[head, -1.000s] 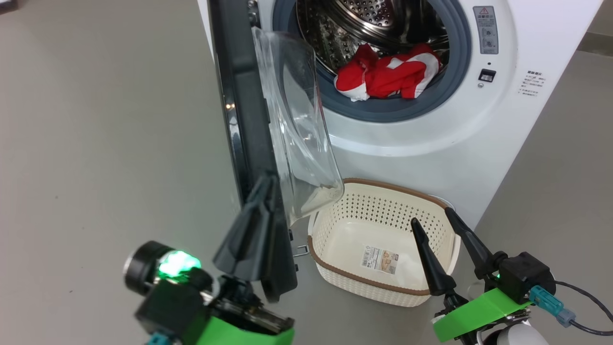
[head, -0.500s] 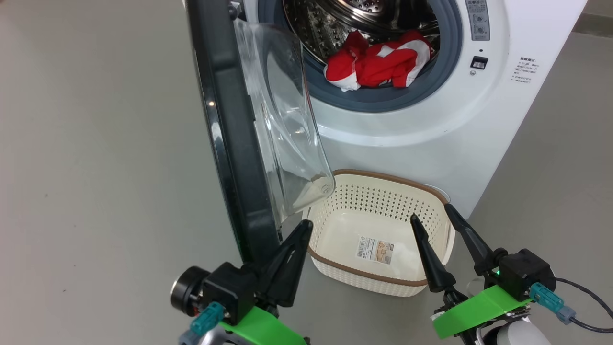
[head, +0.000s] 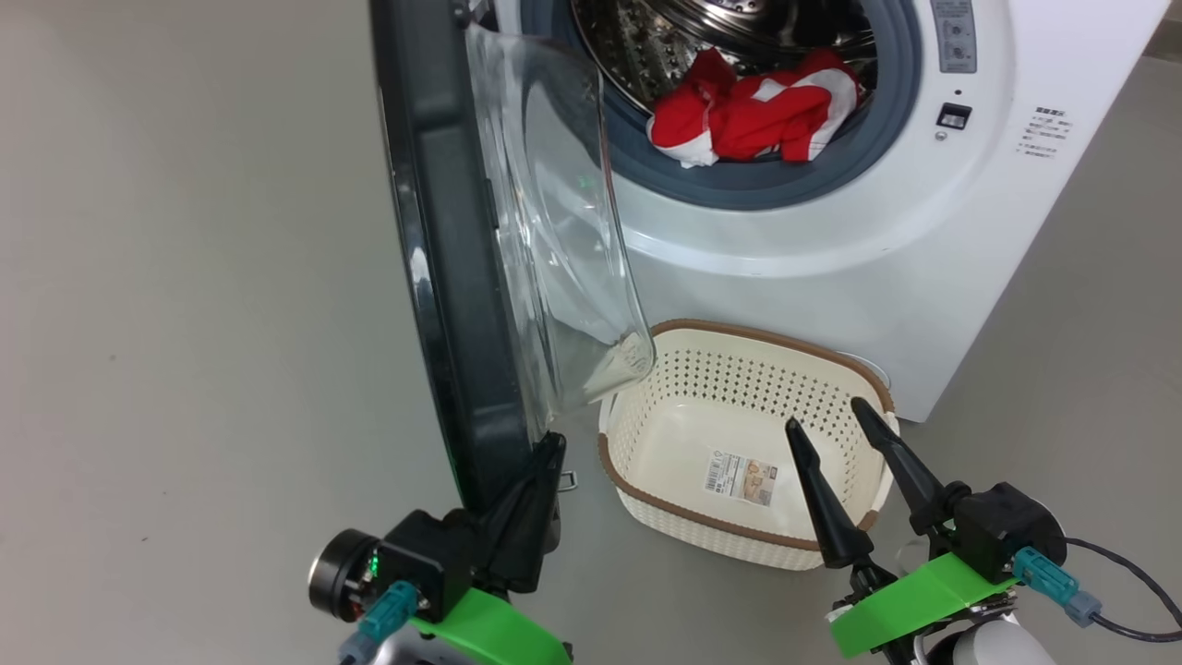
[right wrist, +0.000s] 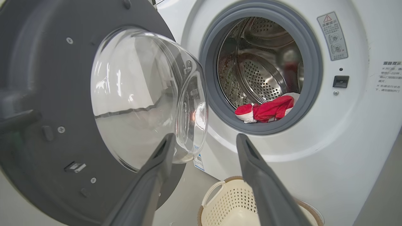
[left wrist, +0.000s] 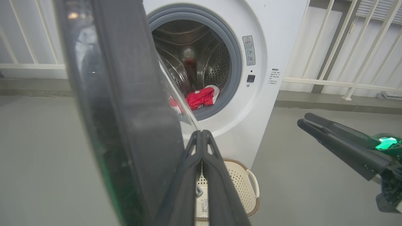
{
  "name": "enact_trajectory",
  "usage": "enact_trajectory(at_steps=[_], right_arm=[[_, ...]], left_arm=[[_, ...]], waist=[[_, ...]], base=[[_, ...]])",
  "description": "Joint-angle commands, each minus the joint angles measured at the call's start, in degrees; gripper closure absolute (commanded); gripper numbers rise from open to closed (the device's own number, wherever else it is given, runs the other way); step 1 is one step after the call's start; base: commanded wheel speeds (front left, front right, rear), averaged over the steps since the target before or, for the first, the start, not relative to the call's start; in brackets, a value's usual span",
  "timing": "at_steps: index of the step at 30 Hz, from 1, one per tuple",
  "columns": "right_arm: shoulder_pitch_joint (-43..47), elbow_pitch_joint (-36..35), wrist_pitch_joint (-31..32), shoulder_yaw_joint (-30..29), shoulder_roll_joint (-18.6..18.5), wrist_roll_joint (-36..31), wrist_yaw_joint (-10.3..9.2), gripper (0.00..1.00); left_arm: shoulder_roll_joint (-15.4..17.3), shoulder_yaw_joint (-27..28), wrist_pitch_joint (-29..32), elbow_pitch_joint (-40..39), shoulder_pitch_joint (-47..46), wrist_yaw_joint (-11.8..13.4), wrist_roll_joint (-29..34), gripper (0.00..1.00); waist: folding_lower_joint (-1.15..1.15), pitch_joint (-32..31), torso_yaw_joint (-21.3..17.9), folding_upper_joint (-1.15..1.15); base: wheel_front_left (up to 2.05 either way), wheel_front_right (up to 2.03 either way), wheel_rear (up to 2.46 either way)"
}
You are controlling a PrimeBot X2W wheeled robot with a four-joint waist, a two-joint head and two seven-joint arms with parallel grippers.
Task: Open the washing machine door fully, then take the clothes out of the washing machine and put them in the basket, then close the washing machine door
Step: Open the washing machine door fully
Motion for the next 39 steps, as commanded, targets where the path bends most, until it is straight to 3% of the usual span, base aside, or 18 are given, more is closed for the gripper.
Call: enact_trajectory(at_steps=[1, 27, 39], right_arm=[[-1.6, -1.3, -0.4, 1.5, 0.1, -0.4, 0.36, 0.0], [-1.0, -0.8, -0.4, 2.5, 0.1, -1.0, 0.36, 0.0], [-0.9, -0.1, -0.4, 3.3, 0.1, -2.4, 0.36, 0.0]], left_arm=[[1.1, 3.3, -0.5, -0.5, -1.1, 1.3, -0.2, 1.0], [4.1, 9.9, -2.8, -1.4, 0.6, 4.9, -3.6, 1.0], [6.3, 13.4, -3.5, 2.2, -0.9, 6.4, -4.6, 1.0]], waist=[[0.0, -0.2, 0.7, 0.0], [0.0, 0.2, 6.2, 0.0], [0.0, 1.2, 7.5, 0.0]], base=[[0.0, 0.0, 0.0], [0.0, 0.0, 0.0], [0.0, 0.0, 0.0]])
